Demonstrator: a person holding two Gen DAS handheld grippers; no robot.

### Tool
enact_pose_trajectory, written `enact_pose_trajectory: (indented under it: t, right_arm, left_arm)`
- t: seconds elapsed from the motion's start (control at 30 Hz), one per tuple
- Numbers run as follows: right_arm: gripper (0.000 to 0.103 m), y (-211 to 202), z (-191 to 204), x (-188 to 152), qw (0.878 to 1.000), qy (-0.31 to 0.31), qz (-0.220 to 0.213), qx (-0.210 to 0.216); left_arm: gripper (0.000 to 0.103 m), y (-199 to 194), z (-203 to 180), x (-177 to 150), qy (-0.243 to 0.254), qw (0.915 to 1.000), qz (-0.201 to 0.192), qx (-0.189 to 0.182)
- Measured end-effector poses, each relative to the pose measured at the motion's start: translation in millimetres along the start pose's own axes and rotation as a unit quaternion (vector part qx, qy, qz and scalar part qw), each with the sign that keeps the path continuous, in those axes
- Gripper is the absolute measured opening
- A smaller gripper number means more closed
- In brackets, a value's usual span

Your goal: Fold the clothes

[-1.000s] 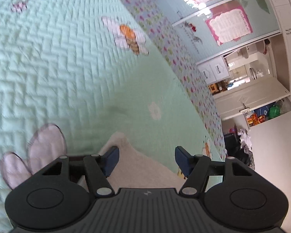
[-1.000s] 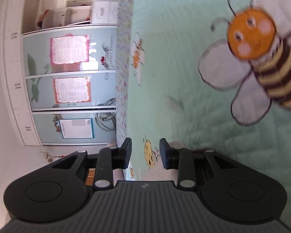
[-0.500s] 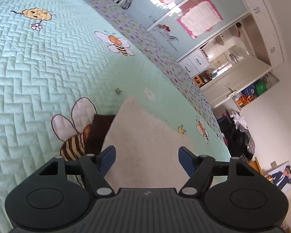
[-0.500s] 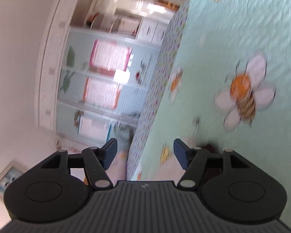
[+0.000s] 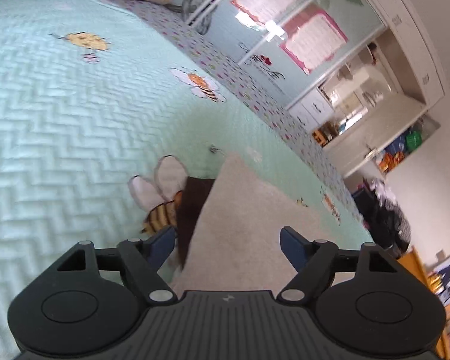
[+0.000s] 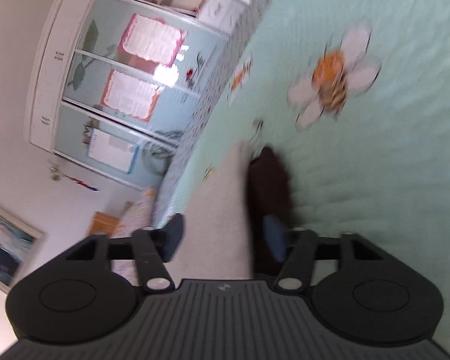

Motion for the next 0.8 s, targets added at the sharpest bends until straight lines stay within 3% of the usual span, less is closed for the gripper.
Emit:
enact_pose_trajectory:
  t: [0.1,0.23,0.4,0.53,0.7,0.8]
  right_arm:
    - [0.073,-23.8,-5.4,-11.9,1.0,0.01,0.006,0.019]
    - [0.077,-34.6,-33.3,-15.2,0.999,0.051,0.004,0.003]
    - [0.077,-49.2,-50.7,-15.2,0.994,0.097,-0.01,0.056]
    - [0.078,-46.2,-52.8,-10.7,0.991,0.116,-0.01,0.065]
    - [0.082,-30.3,-46.4,-0.7,0.993,0.102,0.005,0.062]
    - [0.084,-8.1,-46.1,12.2,0.993,0.096,0.02,0.057]
  left_arm:
    - [0.08,-17.2,19.1,-7.0,-0.033,0.9993,0.017,-0.006]
    - [0.085,-31.8,49.4,-11.0,-0.082,0.9959,0.038,-0.002]
    - [0.09,-30.9,77.9,-12.2,-0.155,0.9859,0.059,-0.024]
    - [0.09,-18.6,90.1,-11.7,-0.2,0.9759,0.072,-0.048]
    - [0.094,30.9,75.3,2.6,-0.194,0.9717,0.121,-0.06]
    - [0.101,65.4,60.2,14.2,-0.175,0.9702,0.159,-0.055]
Point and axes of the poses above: each gripper's, at about its wrist camera, not at the fingertips, and y roughly the way its jaws point, z to its left, x to its top, the point moved 3 cm from there along y, roughly the way its jaws point, and after that the axes turned 8 degrees about x, right-handed, at the moved point
